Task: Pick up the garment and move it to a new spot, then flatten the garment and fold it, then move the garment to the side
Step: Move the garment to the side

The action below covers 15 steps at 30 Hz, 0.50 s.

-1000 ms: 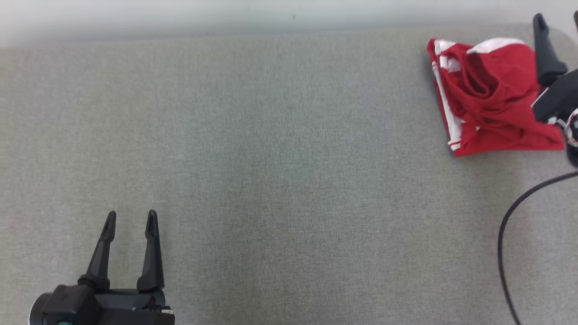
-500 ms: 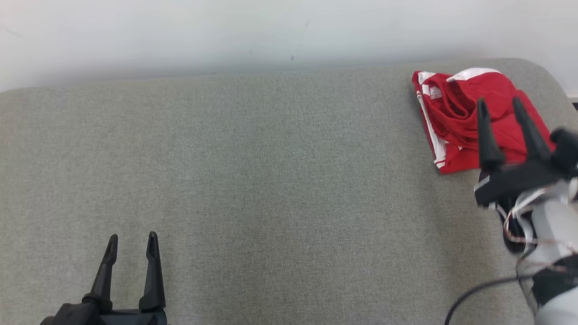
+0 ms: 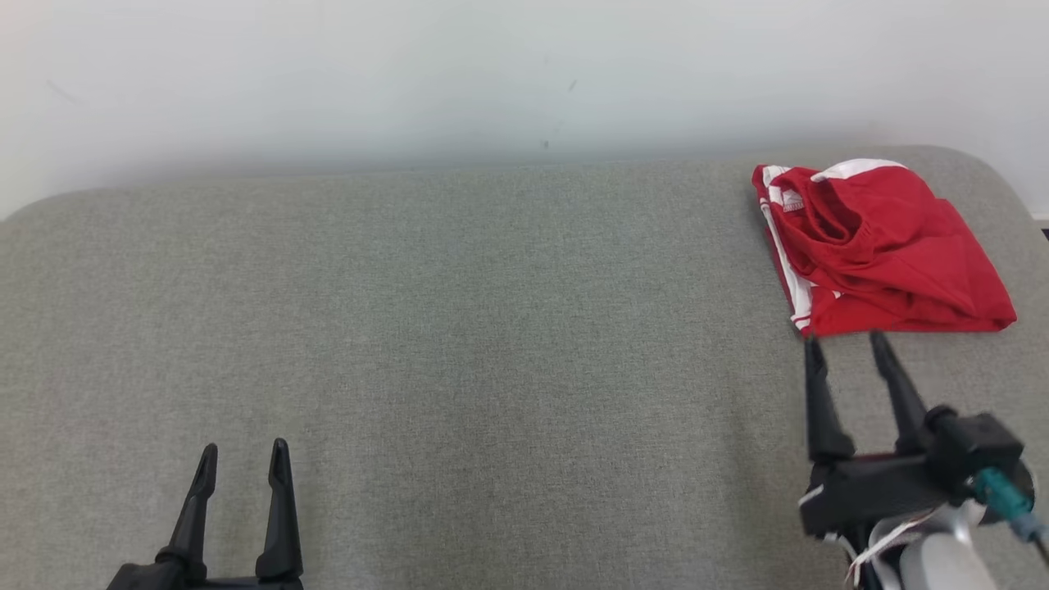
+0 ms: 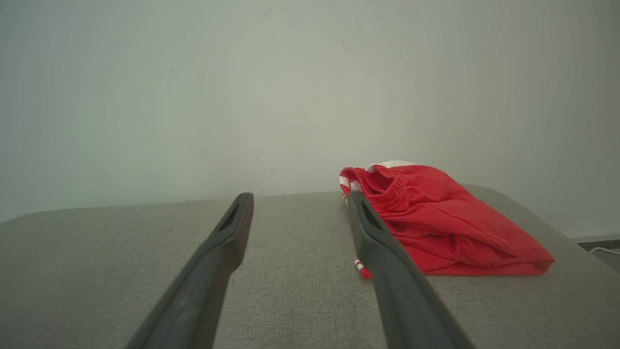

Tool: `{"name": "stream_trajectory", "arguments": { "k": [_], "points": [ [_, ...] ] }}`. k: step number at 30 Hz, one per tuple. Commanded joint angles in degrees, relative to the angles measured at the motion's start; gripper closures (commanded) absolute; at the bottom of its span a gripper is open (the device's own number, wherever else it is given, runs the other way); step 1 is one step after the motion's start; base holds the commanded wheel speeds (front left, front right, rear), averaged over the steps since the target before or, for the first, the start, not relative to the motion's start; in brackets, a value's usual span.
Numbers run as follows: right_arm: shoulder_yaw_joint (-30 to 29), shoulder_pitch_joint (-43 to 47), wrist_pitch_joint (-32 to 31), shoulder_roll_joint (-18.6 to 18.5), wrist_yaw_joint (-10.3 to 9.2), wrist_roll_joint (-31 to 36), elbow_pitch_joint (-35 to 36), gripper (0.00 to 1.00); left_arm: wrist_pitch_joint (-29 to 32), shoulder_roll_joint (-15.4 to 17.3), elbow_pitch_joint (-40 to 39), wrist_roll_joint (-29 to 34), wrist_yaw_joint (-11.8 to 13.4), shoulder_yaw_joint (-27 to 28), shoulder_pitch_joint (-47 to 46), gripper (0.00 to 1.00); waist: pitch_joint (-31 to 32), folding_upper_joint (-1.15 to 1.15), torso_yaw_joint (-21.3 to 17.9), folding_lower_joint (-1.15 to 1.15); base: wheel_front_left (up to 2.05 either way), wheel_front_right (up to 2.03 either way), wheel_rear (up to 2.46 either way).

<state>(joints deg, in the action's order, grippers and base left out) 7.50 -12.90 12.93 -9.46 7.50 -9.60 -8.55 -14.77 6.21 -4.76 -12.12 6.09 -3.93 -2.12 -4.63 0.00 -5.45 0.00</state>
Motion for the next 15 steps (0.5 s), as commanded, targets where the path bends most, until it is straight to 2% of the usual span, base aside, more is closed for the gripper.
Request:
{"name": "stream_trajectory", "arguments": {
  "k": [1, 7, 15],
  "points": [
    [-0.12, 1.11, -0.13, 0.48, -0.01, 0.55, 0.6, 0.0, -0.31, 0.31, 0.17, 0.09, 0.07, 0.1, 1.13, 0.0, 0.28, 0.0, 0.24, 0.0, 0.0, 0.0, 0.0],
    [-1.04, 7.84, -1.26, 4.47, -0.01, 3.66, 5.5, 0.0, -0.23, 0.01, 0.58, 0.03, 1.09, 0.1, 1.14, 0.0, 1.45, 0.0, 1.01, 0.0, 0.0, 0.0, 0.0],
    [0.87, 12.32, -2.69, 4.82, -0.02, 4.71, 8.76, 0.0, -0.1, -0.08, 1.79, -0.33, 2.47, 0.59, 2.8, 0.0, 3.32, 0.0, 1.97, 0.0, 0.0, 0.0, 0.0]
  ]
}}
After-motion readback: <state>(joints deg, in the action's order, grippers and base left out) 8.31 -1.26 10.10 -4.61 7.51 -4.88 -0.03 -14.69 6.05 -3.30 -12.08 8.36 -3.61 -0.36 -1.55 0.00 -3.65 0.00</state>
